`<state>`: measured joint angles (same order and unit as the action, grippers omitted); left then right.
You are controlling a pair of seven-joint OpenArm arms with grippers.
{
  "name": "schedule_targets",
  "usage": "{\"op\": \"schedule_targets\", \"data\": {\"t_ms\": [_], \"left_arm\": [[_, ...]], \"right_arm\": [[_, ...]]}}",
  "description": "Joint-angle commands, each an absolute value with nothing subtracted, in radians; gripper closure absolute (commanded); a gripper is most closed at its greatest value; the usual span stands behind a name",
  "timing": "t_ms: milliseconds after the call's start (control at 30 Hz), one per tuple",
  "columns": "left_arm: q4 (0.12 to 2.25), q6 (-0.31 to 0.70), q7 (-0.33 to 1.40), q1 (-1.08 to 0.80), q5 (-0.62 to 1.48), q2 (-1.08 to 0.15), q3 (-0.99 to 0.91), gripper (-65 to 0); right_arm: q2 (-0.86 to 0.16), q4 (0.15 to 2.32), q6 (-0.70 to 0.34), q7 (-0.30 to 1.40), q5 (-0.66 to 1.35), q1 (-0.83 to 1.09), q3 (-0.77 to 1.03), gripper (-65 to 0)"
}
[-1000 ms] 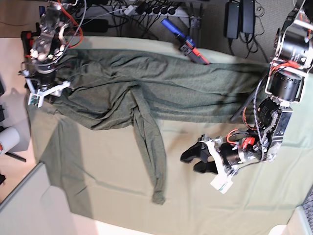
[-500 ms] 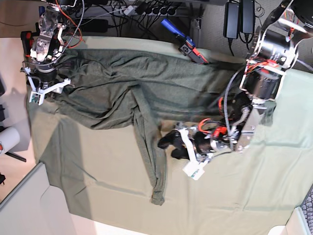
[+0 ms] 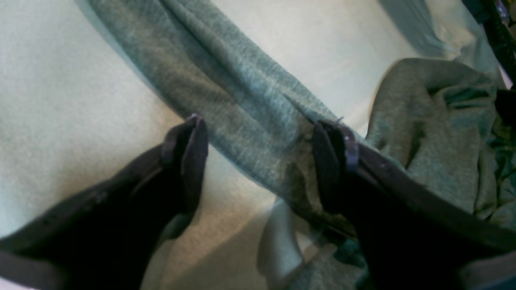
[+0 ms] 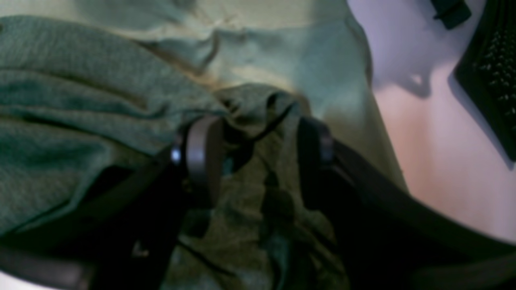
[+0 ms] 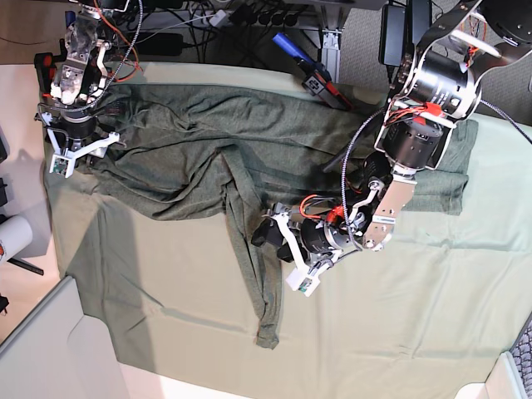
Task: Fold the T-shirt properly
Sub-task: 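Bring the left gripper over and grasp the sleeve and hem bunch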
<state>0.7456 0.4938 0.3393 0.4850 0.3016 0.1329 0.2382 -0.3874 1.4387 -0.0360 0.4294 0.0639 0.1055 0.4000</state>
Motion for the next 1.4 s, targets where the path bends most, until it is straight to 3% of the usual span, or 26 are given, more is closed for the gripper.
{"op": "schedule_targets", "data": {"t_ms": [0, 67, 233, 367, 500, 833, 1033, 1367], "left_arm": [[0.755, 0.482, 0.333, 0.513, 0.307, 0.142, 0.237, -43.6], [0.755, 0.482, 0.335, 0.512, 0.306, 0.154, 0.237, -42.2], [0.755, 0.487, 0.333, 0.512, 0.306, 0.157, 0.237, -22.5], [0.755, 0.49, 0.321, 0.512, 0.305, 0.157, 0.237, -18.5], [0.755, 0.49, 0.317, 0.512, 0.292, 0.157, 0.237, 0.0], [0.81, 0.605, 0.342, 0.511, 0.263, 0.157, 0.194, 0.0], [1.004, 0.694, 0.471, 0.461, 0.382, 0.157, 0.133, 0.0], [1.358, 0.698, 0.509, 0.204, 0.424, 0.117, 0.133, 0.0]], "right_arm": [[-0.407, 1.457, -0.029, 0.413, 0.065, 0.097, 0.41, -29.9], [-0.407, 1.457, -0.029, 0.412, 0.067, 0.097, 0.41, -29.9], [-0.407, 1.457, -0.029, 0.414, 0.079, 0.097, 0.41, -29.9], [-0.407, 1.457, -0.029, 0.42, 0.079, 0.097, 0.41, -29.9], [-0.407, 1.458, -0.029, 0.419, 0.079, 0.097, 0.41, -29.9], [-0.407, 1.458, -0.029, 0.419, 0.079, 0.097, 0.41, -29.9], [-0.407, 1.458, -0.029, 0.416, 0.079, 0.097, 0.41, -29.9], [-0.407, 1.458, -0.029, 0.4, 0.08, 0.097, 0.41, -29.9]]}}
